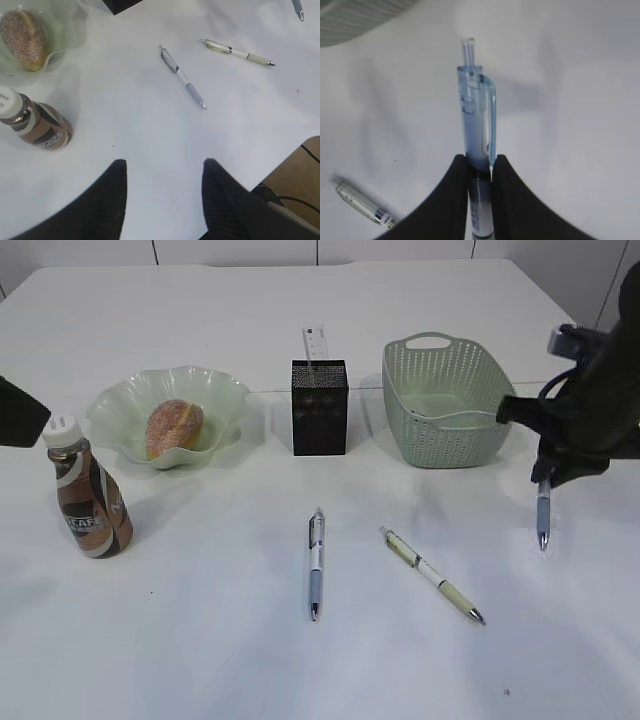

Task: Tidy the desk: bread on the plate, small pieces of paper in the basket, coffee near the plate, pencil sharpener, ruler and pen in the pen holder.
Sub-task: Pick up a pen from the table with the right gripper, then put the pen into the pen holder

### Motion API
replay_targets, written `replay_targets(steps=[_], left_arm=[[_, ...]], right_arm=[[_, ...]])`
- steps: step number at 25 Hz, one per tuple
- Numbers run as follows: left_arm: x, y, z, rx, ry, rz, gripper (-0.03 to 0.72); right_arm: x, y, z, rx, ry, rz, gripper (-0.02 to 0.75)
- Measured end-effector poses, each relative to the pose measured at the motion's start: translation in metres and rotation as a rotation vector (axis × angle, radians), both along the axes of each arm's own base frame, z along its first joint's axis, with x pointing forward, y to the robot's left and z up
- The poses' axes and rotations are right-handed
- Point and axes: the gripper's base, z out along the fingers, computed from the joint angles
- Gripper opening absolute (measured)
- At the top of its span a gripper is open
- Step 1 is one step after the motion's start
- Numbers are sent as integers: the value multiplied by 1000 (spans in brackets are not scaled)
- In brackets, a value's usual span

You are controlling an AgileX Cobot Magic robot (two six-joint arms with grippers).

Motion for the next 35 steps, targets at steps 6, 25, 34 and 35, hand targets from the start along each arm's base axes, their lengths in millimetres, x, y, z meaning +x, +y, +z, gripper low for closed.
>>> replay_targets(steps=[6, 25, 34, 35], left_arm=[[0, 0, 0, 0, 0, 0, 340], [0, 0, 0, -2, -3, 0, 340], [0, 0, 0, -3, -5, 0, 340], [0, 0, 0, -4, -7, 0, 340]], right_arm=[[4, 0, 29, -53, -91, 161, 114], [35, 9, 98, -176, -423, 502, 113], [44, 58, 119, -173, -741, 648, 113], [44, 61, 120, -178, -760, 652, 113]])
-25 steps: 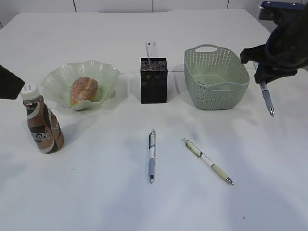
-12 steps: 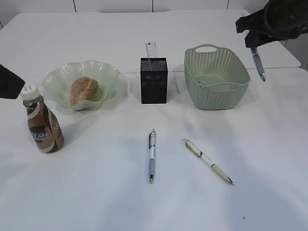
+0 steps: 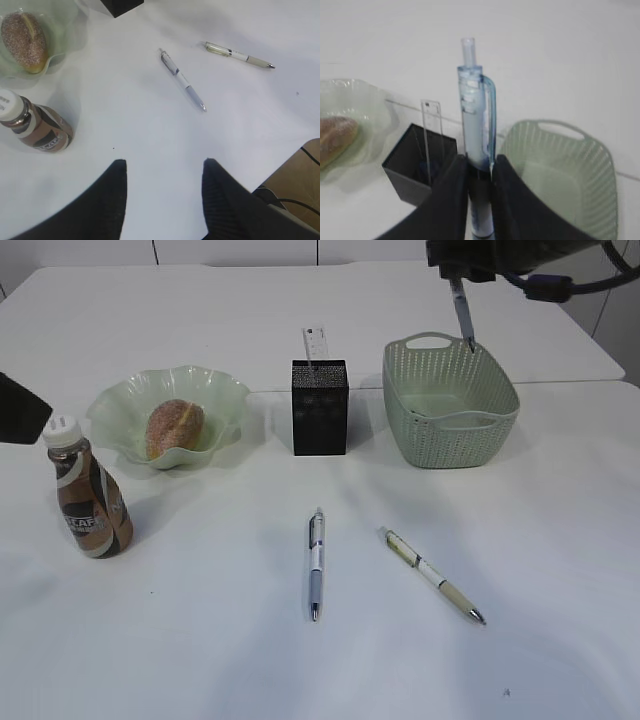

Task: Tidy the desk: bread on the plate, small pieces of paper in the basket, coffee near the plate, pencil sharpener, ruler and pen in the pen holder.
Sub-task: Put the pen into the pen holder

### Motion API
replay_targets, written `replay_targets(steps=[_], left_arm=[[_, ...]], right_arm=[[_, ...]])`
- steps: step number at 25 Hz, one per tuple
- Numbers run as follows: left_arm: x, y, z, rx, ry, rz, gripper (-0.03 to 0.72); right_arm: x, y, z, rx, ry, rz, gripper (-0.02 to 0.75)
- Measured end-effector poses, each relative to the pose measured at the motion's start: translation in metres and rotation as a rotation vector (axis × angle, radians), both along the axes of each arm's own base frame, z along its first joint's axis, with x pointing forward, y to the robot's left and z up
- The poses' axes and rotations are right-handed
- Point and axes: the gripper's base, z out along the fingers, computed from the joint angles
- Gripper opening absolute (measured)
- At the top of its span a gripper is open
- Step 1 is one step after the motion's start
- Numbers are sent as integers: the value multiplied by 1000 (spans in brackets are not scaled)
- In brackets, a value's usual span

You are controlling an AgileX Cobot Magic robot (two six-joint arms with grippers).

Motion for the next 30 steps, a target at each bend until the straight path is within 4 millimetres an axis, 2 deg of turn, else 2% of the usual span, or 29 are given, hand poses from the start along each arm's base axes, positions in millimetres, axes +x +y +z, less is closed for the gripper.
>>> replay_targets(steps=[4, 8, 11, 14, 23, 24, 28, 29, 30], left_arm=[[0, 0, 0, -1, -2, 0, 340], [0, 0, 0, -2, -3, 0, 340], [0, 0, 0, -3, -5, 0, 340], [0, 0, 0, -3, -5, 0, 340], [2, -1, 3, -23, -34, 2, 340], [3, -2, 3, -25, -38, 2, 340], [4, -2, 4, -34, -54, 3, 340], [4, -2, 4, -34, -59, 4, 340], [4, -2, 4, -35, -60, 4, 340]], right_arm=[[5, 18, 3, 17, -114, 14, 113], [16, 33, -11, 25, -161, 19, 113], [28, 49, -33, 72, -189, 1, 113], [36, 57, -45, 120, -217, -32, 113], [41, 79, -57, 187, -316, -62, 113], [41, 88, -62, 205, -345, -65, 113], [47, 95, -83, 236, -352, -83, 113], [47, 95, -83, 236, -352, -83, 113], [51, 96, -94, 253, -354, -88, 113]])
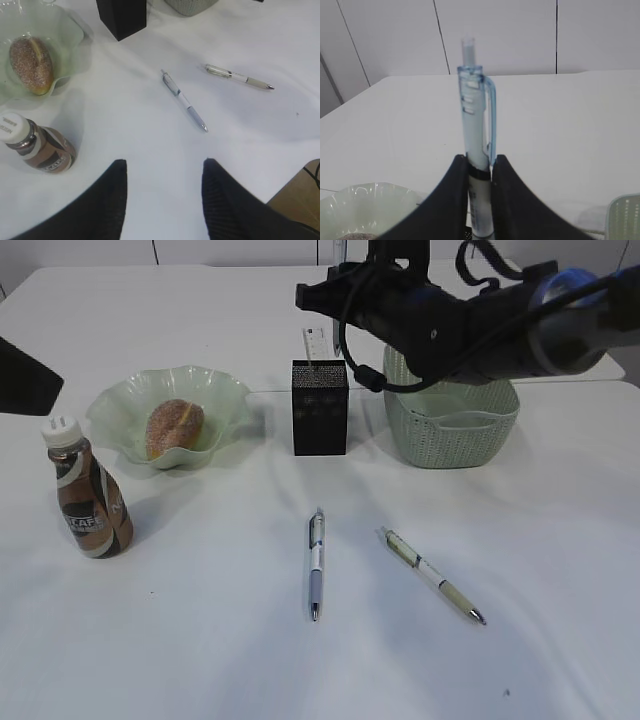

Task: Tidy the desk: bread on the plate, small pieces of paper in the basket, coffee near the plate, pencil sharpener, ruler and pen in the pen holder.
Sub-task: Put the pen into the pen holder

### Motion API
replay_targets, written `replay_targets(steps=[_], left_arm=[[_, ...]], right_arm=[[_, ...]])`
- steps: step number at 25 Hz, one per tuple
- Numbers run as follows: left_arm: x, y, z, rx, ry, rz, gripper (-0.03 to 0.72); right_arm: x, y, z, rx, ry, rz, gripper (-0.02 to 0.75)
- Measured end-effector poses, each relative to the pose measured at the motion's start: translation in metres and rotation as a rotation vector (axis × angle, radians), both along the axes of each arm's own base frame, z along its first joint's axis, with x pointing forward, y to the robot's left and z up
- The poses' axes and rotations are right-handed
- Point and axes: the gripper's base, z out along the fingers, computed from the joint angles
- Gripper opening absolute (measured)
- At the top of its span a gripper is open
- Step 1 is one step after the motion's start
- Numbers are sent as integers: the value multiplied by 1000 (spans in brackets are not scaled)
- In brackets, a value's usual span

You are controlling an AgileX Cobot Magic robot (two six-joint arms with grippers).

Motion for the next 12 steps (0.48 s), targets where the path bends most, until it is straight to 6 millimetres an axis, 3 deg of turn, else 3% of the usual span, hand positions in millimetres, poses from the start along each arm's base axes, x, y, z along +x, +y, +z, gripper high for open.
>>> replay_targets(steps=[2, 3, 12], left_arm=[[0, 0, 0, 1, -6, 1, 340], [1, 0, 0, 4, -10, 2, 340], [3, 2, 1, 19, -40, 6, 340]], right_arm=[[1, 0, -2, 2, -1, 0, 113], [5, 3, -15, 19, -18, 4, 113], [13, 9, -50, -24, -134, 36, 113]])
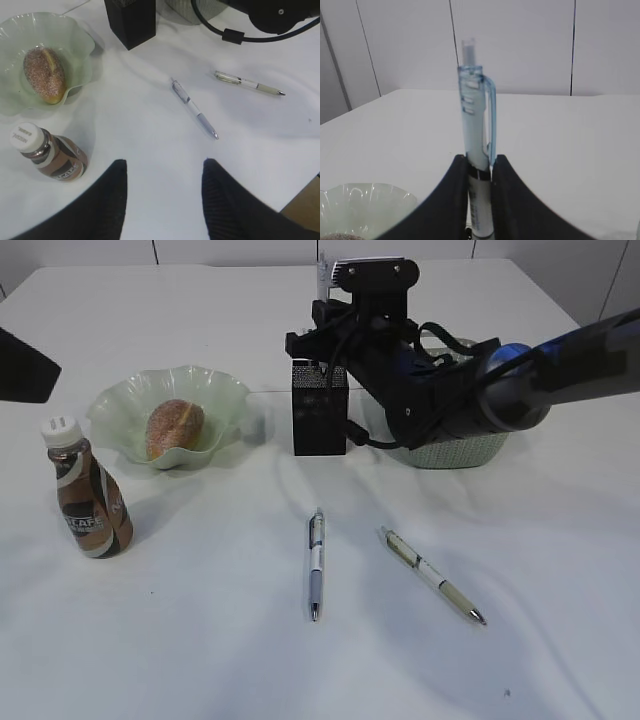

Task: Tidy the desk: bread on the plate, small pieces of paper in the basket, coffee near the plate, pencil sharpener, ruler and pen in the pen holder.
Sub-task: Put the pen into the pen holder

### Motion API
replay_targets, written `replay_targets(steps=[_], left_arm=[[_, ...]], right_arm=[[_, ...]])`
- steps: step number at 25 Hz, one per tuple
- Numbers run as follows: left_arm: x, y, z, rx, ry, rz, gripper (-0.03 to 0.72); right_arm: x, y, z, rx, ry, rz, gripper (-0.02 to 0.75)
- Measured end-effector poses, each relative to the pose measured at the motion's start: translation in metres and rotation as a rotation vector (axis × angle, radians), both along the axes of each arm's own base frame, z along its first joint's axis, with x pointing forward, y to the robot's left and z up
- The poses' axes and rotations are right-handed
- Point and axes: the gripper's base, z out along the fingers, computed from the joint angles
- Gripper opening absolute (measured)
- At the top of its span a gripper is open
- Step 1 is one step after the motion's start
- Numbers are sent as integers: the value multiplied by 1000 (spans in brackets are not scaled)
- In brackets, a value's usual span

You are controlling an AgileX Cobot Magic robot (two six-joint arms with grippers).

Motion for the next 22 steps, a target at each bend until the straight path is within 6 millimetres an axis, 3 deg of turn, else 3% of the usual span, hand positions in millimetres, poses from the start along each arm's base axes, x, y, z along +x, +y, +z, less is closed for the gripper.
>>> replay_targets(steps=[22], left_arm=[[2, 0, 2, -5, -24, 1, 340]], right_arm=[[1, 2, -9, -18, -52, 16, 113]])
